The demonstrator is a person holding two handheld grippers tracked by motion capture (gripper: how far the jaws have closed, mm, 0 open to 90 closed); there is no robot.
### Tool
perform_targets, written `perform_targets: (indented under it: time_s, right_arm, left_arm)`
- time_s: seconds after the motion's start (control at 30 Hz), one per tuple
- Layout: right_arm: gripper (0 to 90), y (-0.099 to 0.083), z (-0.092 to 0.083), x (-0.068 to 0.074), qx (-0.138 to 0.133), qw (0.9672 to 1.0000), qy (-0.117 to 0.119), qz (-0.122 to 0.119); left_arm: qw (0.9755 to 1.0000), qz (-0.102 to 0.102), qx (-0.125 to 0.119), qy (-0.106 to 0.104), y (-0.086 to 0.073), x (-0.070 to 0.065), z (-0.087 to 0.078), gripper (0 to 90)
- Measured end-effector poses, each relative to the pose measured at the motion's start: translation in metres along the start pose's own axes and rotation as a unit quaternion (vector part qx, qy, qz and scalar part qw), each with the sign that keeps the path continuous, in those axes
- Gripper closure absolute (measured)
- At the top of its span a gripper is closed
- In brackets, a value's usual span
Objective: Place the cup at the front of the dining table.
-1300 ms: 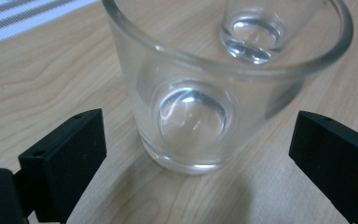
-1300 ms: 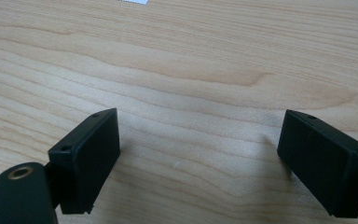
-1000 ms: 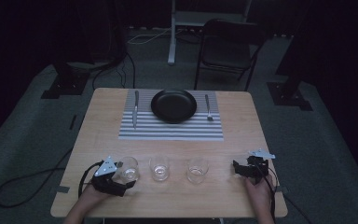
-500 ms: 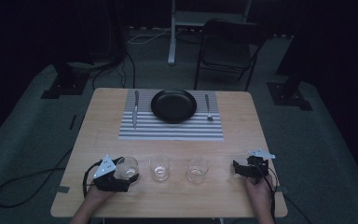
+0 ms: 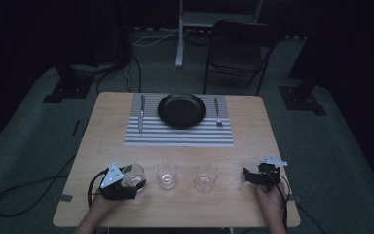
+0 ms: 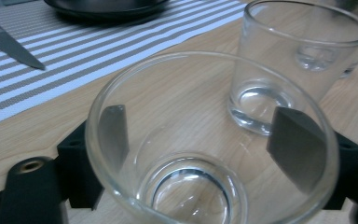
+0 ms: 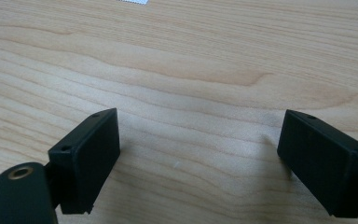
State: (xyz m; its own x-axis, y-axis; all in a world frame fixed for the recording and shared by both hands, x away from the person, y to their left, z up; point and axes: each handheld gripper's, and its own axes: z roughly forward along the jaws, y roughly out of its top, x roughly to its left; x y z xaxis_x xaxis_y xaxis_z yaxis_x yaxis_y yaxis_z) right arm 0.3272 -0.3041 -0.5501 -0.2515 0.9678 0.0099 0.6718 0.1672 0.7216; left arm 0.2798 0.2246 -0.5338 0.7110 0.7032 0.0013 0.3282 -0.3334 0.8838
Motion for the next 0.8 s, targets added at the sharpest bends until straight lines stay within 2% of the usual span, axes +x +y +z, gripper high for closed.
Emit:
perform_targets:
  time_s: [0.47,0.53,0.6,0.73,0.8]
  right_arm:
    - [12.4,0.0000,0.0000,0.0000,0.000,1.0000,0.000,0.000]
    - [12.4,0.0000,0.0000,0.0000,0.000,1.0000,0.000,0.000]
    - [12.4,0.0000,0.0000,0.0000,0.000,1.0000,0.000,0.000]
    - [12.4,0.0000,0.0000,0.0000,0.000,1.0000,0.000,0.000]
    - [12.4,0.0000,0.0000,0.0000,0.000,1.0000,0.000,0.000]
  left_arm:
    - [0.9999,0.001,0.016,-0.001,0.0017,-0.0022,-0.0005,20.0]
    - [0.9999,0.003,0.012,-0.005,0.0018,-0.0038,-0.0014,20.0]
    - [0.9999,0.009,0.009,0.000,0.0038,-0.0068,-0.0024,20.0]
    - [0.9999,0.004,0.006,-0.008,0.0081,-0.0065,-0.0051,20.1]
    - [1.0000,0.002,0.002,-0.001,0.0091,-0.0057,-0.0062,20.1]
